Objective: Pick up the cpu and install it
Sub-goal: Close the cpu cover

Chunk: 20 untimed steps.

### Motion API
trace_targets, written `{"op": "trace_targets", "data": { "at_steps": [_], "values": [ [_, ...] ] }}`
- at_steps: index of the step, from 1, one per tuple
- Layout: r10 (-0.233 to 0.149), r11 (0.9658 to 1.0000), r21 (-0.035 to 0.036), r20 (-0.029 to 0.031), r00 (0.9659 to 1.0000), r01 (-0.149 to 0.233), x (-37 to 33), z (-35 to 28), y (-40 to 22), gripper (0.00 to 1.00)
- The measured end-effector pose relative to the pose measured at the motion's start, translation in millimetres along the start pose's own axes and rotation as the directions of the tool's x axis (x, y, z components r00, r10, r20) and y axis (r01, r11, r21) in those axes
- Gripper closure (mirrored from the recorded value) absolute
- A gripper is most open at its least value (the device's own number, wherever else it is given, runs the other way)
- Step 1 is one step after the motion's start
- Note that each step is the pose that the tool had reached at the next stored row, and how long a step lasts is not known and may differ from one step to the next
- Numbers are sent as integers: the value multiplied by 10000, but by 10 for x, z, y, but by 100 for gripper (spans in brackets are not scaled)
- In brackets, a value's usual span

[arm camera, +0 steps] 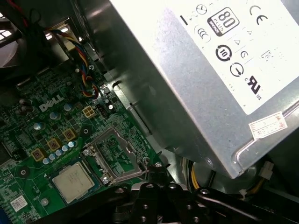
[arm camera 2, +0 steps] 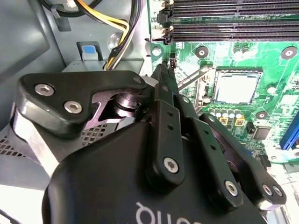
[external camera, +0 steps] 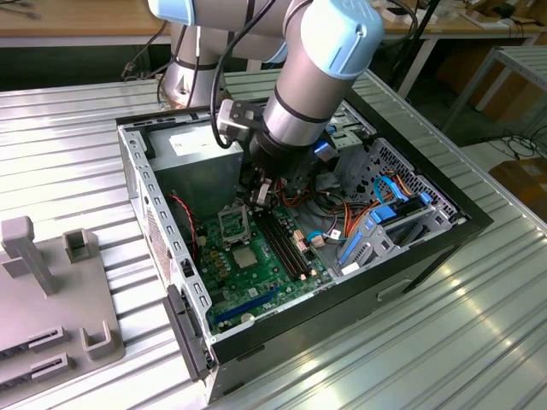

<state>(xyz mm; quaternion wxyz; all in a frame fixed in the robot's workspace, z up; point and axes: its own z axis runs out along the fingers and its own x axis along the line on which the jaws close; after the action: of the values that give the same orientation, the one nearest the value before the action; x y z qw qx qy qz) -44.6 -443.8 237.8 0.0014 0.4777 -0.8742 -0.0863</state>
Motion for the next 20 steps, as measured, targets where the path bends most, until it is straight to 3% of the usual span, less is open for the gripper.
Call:
{"op": "trace_targets", "data": {
  "at_steps": [12,20],
  "values": [
    [-466,9989,66,-244,9986,468,9,-59,29,89],
    [-557,9984,59,-257,9981,559,4,-122,40,89]
  ]
}}
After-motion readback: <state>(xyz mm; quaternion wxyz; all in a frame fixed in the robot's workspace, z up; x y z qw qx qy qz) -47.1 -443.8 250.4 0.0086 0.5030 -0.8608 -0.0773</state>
